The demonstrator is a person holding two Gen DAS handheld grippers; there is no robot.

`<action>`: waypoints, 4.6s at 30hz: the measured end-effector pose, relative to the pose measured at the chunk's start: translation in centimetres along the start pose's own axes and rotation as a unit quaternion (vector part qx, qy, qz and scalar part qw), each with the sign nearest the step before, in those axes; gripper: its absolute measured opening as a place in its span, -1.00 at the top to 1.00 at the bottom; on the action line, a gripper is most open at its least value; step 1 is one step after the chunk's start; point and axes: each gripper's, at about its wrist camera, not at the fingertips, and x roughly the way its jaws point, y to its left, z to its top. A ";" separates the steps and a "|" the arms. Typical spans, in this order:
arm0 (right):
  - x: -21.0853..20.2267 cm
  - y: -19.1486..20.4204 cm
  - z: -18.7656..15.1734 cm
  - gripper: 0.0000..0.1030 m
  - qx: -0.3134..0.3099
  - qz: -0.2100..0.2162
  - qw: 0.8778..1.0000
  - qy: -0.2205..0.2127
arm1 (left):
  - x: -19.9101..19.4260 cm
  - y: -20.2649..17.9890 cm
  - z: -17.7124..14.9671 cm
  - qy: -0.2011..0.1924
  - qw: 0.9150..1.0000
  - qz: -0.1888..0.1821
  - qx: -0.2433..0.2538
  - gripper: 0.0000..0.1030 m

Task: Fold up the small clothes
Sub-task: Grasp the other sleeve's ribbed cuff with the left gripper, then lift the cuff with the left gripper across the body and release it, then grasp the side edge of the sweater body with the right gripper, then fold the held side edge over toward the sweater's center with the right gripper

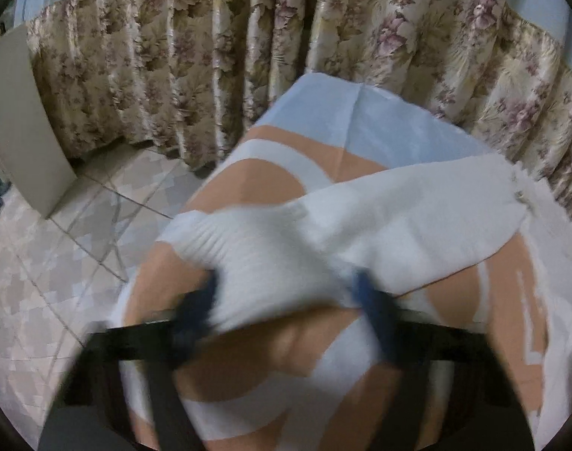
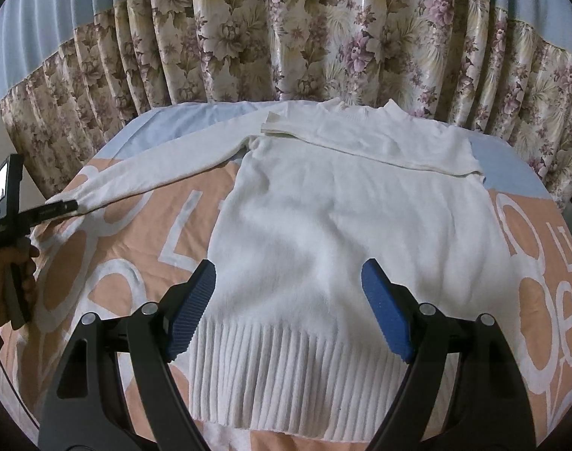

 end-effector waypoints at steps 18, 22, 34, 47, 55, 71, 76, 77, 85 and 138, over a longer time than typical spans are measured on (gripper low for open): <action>-0.1 -0.9 -0.2 -0.59 0.010 0.005 1.000 0.001 | -2.2 -2.6 1.9 -0.036 0.999 -0.021 0.023 0.81; -0.1 -1.2 -0.1 -0.59 0.014 0.007 1.000 0.000 | -3.0 -3.9 2.8 -0.046 0.998 -0.024 0.032 0.81; -0.5 -4.0 1.0 -0.59 0.025 0.006 1.000 -0.007 | -4.5 -9.6 4.7 -0.065 0.995 -0.032 0.063 0.81; 0.0 -10.2 3.7 -0.60 0.046 0.005 0.999 -0.020 | -4.1 -21.7 6.8 -0.072 0.989 -0.066 0.110 0.81; 0.8 -14.5 5.4 -0.61 0.062 -0.004 0.998 -0.028 | -3.0 -29.4 6.9 -0.064 0.985 -0.089 0.136 0.81; 3.2 -24.2 6.9 -0.61 0.093 -0.054 0.994 -0.026 | 1.1 -44.4 3.7 -0.032 0.966 -0.145 0.211 0.81; 4.2 -27.7 7.1 -0.61 0.114 -0.077 0.990 -0.023 | 2.4 -48.8 2.3 -0.021 0.957 -0.171 0.234 0.81; 4.4 -28.5 7.1 -0.61 0.117 -0.082 0.989 -0.023 | 2.8 -49.7 2.0 -0.018 0.955 -0.177 0.238 0.81; 5.3 -33.1 7.1 -0.61 0.136 -0.111 0.984 -0.021 | 5.2 -54.2 0.0 0.007 0.946 -0.196 0.259 0.81; 18.0 -27.5 14.6 0.88 0.022 -0.037 0.999 0.017 | 9.4 -35.8 6.2 -0.027 0.990 -0.054 0.124 -0.54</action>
